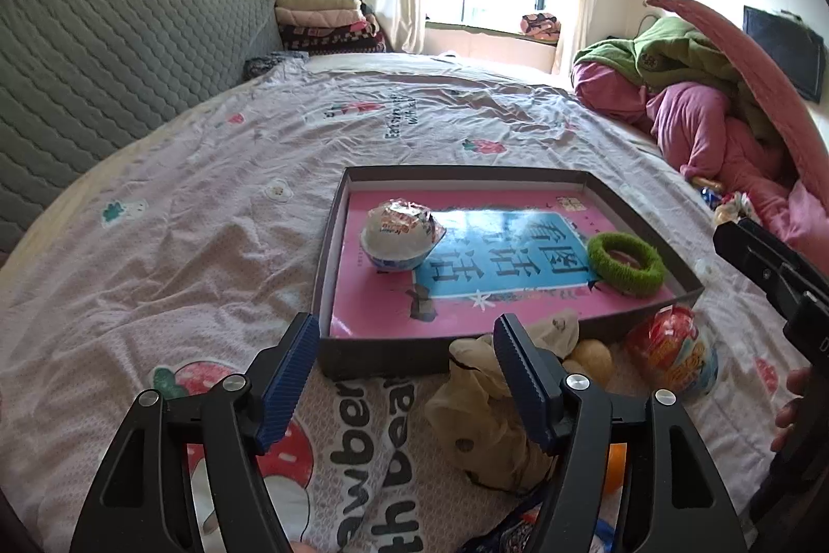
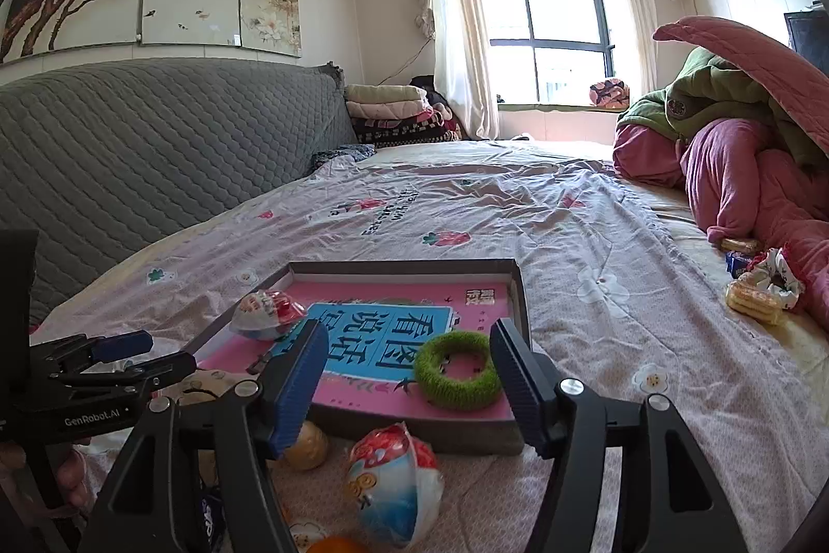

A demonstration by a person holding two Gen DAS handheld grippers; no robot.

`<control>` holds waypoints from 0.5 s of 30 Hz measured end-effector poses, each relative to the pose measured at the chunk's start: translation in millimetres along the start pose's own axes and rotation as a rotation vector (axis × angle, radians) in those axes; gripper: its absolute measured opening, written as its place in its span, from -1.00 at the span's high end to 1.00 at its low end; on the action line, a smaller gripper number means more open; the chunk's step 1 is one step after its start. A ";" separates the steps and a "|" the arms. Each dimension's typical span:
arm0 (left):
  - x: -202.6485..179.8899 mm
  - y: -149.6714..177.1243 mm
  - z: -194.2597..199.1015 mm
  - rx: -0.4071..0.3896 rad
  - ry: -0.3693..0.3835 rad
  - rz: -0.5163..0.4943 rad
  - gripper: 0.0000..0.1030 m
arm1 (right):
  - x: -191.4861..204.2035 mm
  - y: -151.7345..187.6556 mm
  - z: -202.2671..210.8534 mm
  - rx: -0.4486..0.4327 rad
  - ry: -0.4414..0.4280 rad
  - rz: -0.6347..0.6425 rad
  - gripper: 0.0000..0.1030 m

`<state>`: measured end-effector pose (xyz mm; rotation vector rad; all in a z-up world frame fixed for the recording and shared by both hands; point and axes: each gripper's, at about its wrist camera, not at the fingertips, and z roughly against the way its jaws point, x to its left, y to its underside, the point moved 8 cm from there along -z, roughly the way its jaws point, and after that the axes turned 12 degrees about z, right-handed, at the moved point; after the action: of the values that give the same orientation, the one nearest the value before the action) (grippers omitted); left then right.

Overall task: Organize objects
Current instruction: 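Withdraw both open tools from the tray back toward the remaining items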

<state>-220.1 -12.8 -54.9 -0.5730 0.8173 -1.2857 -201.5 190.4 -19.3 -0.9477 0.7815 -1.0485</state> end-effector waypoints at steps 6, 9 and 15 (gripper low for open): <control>2.6 8.5 3.8 0.009 -0.008 0.003 -0.39 | 4.7 3.5 6.1 -0.011 0.010 0.003 -0.39; 7.0 13.8 7.1 0.017 -0.007 0.016 -0.39 | 5.4 5.8 9.2 -0.011 0.021 -0.002 -0.40; 16.2 21.3 13.2 0.027 -0.013 0.037 -0.39 | 11.9 10.0 16.9 -0.009 0.018 0.017 -0.40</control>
<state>-195.5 -25.1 -66.7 -0.5420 0.7954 -1.2562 -179.4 185.5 -22.8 -0.9389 0.8080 -1.0411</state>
